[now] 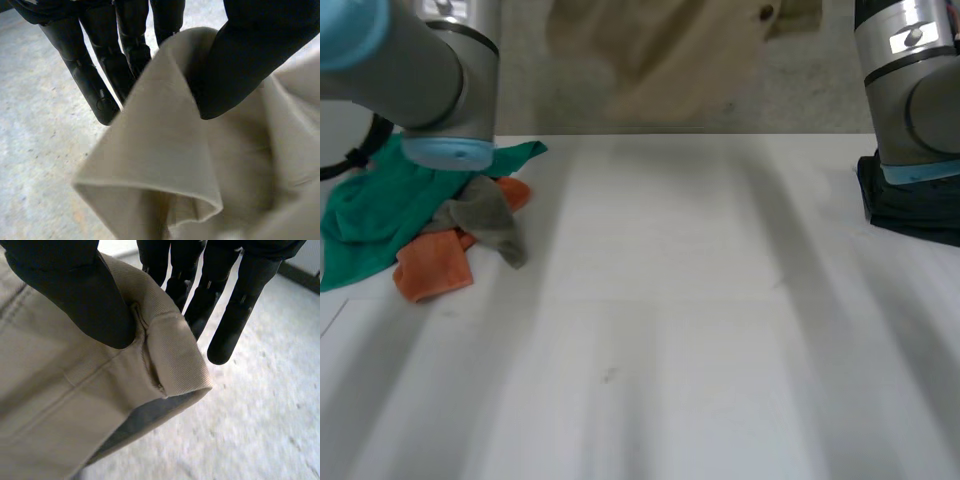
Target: Fold the laundry.
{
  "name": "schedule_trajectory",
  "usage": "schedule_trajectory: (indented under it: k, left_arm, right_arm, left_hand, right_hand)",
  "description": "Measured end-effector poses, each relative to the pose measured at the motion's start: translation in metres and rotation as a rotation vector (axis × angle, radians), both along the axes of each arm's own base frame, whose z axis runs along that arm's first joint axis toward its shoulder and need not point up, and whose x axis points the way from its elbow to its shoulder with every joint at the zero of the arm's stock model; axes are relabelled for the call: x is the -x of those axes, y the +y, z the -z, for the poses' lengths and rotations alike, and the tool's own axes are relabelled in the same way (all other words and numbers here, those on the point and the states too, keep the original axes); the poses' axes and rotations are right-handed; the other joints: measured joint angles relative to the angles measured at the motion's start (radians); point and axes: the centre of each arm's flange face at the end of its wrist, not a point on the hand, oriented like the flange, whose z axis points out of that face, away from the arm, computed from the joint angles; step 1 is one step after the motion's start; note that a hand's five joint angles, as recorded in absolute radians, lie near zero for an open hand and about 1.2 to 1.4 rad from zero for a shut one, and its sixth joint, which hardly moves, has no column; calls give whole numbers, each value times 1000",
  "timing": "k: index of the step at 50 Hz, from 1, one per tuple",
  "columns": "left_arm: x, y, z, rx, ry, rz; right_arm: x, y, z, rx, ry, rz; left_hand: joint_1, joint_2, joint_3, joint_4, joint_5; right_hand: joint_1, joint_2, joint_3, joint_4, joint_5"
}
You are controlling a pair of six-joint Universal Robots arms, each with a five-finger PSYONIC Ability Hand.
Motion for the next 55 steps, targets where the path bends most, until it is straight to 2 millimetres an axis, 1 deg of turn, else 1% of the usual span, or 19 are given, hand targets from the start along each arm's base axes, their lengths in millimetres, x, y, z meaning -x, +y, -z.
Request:
schedule_trajectory:
  k: [3,6,8,9,10,11,12,16,19,22,26,34,37,39,40,41,44,49,55]
  left_arm:
    - [-6,14,4,-65,-24,38]
    - [-14,27,34,-193,-77,53]
    - [-20,35,60,-286,-117,55]
    - [-23,42,75,-341,-140,57]
    - [-27,48,88,-388,-160,58]
    - [-31,55,101,-435,-179,59]
    - [-34,60,112,-472,-195,59]
    - [-47,85,182,-651,-301,61]
    - [-58,104,234,-764,-388,61]
    - [-69,120,259,-839,-439,58]
    - [-78,136,261,-885,-470,61]
    - [-92,182,229,-954,-545,129]
    - [-94,195,217,-981,-581,164]
    - [-95,200,210,-996,-604,180]
    - [-96,201,207,-1001,-614,185]
    - [-96,201,205,-1003,-619,187]
    - [-96,193,195,-986,-621,171]
    - [-96,157,174,-913,-567,98]
    - [-91,113,170,-902,-513,47]
  right_arm:
    - [0,13,3,-31,24,-42]
    - [1,24,26,-137,75,-67]
    - [3,31,51,-236,124,-76]
    - [4,36,73,-314,163,-79]
    - [5,38,81,-342,178,-80]
    - [7,46,106,-423,225,-78]
    - [9,50,119,-465,253,-76]
    - [18,74,181,-632,396,-43]
    - [27,95,214,-714,521,-1]
    - [38,112,227,-768,633,44]
    - [50,127,223,-821,717,79]
    - [83,172,180,-992,898,80]
    - [92,181,166,-1028,948,74]
    - [94,182,161,-1028,957,71]
    - [95,181,153,-1014,958,71]
    - [95,179,150,-1006,953,72]
    - [93,171,141,-973,908,80]
    - [80,146,126,-929,754,75]
    - [52,125,128,-927,673,6]
  left_hand:
    - [0,1,0,0,0]
    - [0,1,2,0,0]
    - [0,1,2,0,0]
    - [0,1,2,0,0]
    - [0,1,2,0,0]
    - [0,1,2,0,0]
    - [0,1,2,1,0]
    - [0,2,2,1,0]
    - [0,2,2,1,0]
    - [0,2,2,1,0]
    - [0,2,2,1,0]
    - [-61,-92,-75,-85,-55]
    - [-406,-406,-377,-393,-348]
    - [-406,-406,-377,-393,-348]
    - [-811,-799,-781,-806,-759]
    - [-811,-799,-781,-806,-759]
    - [-890,-919,-909,-931,-891]
    - [-920,-957,-952,-970,-925]
    - [-920,-957,-952,-970,-925]
  right_hand:
    - [0,0,0,0,8]
    - [0,3,0,0,9]
    - [0,3,0,0,9]
    - [-1,3,0,0,9]
    - [0,3,0,0,8]
    - [0,3,0,0,9]
    - [0,3,0,0,9]
    - [0,4,2,2,9]
    - [0,4,2,2,9]
    - [0,4,2,3,9]
    - [0,4,2,3,9]
    - [-32,-65,-75,-81,-59]
    - [-443,-509,-509,-519,-505]
    - [-581,-643,-644,-656,-646]
    - [-671,-732,-735,-747,-731]
    - [-736,-788,-804,-820,-811]
    - [-787,-792,-873,-889,-880]
    - [-824,-882,-919,-923,-924]
    - [-824,-887,-919,-923,-924]
